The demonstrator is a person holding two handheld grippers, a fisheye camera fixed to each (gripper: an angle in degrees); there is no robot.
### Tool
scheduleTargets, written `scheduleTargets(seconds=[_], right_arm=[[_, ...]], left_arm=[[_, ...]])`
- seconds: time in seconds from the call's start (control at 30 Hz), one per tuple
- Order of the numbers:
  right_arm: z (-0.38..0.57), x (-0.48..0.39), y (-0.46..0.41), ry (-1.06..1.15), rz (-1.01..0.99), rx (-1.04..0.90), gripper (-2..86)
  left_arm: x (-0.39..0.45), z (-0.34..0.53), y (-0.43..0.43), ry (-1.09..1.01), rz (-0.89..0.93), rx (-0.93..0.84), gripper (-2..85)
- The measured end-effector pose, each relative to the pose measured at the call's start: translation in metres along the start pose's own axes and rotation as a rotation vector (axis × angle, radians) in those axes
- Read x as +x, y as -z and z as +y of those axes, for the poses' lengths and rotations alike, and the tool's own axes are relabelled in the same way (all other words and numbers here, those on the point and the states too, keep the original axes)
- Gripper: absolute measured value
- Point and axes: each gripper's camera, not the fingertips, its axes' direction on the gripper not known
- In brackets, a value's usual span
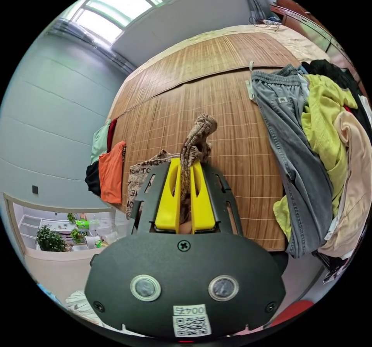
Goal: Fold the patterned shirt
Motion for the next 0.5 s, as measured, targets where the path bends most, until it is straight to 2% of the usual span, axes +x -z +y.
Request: scheduleTargets(seconds=[0.23, 0.4, 0.5], right_arm=[[0.015, 0.069, -0.033, -0.063, 0.013, -0.059, 4.9], [0.038, 0.133, -0.075, -0.151, 0.013, -0.115, 4.8], [0.057, 0.161, -0.098, -0.189, -0.025, -0.122, 5.0]], left_arm=[[0.006, 0.033, -0.103, -0.021, 0.021, -0.169, 5.8], [0.022, 0.061, -0.129, -0.070, 0.160, -0.275, 10.7], [0.028, 0.056, -0.116, -0.143, 0.131, -0.268, 11.4]])
